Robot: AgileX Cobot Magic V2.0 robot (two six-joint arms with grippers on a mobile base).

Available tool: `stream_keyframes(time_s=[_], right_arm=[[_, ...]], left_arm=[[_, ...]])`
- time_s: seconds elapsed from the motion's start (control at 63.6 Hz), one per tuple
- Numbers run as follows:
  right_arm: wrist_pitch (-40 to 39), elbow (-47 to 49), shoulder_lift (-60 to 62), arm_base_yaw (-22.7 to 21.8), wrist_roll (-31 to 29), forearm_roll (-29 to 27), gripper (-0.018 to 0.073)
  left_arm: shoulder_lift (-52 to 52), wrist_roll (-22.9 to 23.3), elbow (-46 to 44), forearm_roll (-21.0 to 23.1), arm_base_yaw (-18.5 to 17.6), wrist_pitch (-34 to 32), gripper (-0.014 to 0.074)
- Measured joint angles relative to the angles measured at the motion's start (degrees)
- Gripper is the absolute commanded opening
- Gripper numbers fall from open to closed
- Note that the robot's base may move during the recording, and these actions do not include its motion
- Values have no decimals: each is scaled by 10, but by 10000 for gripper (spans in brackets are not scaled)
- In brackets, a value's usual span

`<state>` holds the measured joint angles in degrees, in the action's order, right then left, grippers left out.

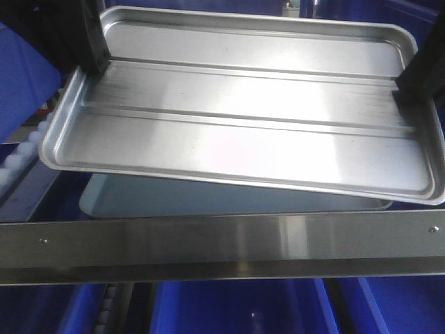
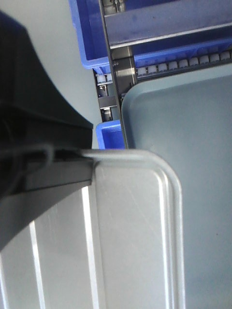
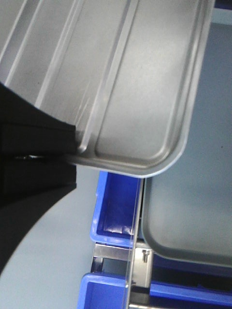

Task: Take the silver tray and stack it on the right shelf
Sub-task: 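Lower the held tray onto the larger grey tray on the shelf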

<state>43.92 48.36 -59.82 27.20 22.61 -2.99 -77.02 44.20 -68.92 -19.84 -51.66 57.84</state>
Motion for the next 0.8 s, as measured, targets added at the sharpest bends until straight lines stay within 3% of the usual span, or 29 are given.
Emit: stream_keyframes(time_s=[0.802], right_arm=[[0, 0, 0, 0, 1, 0, 58]], left_arm=[[0, 0, 0, 0, 0, 0, -93]])
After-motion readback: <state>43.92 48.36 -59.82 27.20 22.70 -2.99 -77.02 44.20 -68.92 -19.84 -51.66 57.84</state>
